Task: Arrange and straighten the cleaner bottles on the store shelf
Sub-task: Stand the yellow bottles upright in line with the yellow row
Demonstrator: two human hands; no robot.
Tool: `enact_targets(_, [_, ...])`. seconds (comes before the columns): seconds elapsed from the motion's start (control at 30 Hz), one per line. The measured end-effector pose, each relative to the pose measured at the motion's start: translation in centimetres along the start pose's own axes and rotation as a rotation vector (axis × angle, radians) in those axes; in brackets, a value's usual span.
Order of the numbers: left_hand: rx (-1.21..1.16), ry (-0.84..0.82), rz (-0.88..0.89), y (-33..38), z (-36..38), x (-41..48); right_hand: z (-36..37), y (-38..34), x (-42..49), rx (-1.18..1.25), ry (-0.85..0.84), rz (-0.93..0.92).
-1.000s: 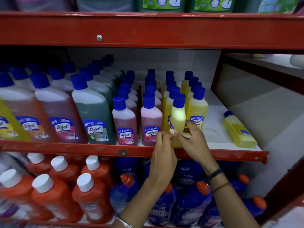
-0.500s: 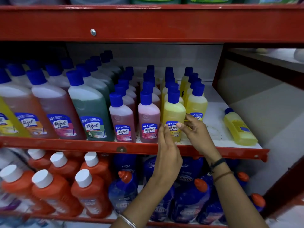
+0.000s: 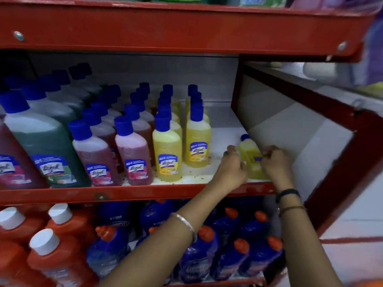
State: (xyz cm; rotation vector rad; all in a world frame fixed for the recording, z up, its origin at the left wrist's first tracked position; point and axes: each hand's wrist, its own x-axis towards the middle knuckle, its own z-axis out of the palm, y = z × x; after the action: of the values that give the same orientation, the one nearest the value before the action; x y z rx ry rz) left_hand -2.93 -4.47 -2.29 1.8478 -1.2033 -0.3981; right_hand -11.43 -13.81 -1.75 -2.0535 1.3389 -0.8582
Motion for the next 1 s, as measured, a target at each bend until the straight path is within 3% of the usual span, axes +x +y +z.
enact_targets(0.13, [-0.026, -0.05, -0.124, 1.2, 1.9, 2.3, -0.1, 1.3, 1.4, 0.034, -0.191, 0.108])
enact_targets(0.27, [-0.145, 0.021, -0.129, 0.3, 1.4, 1.6, -0.6, 2.1, 1.0, 0.463, -0.3, 0.151])
enact_targets(0.37, [-0.238, 0.123, -0.047, -0.1, 0.6, 0.0, -0.6, 1.6, 0.3, 0.683, -0.363, 0.049])
enact_targets(0.47, [-0.241, 0.254, 0.038, -0.7, -1.1, -1.9, -0.4, -0.1, -1.1, 0.672, -0.359, -0.116])
enact_targets(0.63, [-0.036, 0.438, 0.198, -3.3, -4.1, -5.3, 1.6, -3.1, -3.8, 0.593, -0.428, -0.384])
enact_targets(0.83, [0.168, 0.473, 0.225, -6.0, -5.3, -7.6, 5.1, -4.0, -6.0, 0.591, -0.494, -0.414])
enact_targets(1.0, [0.172, 0.468, 0.214, -5.9, -5.4, -7.9, 5.0, -4.0, -6.4, 0.53, -0.338, -0.357])
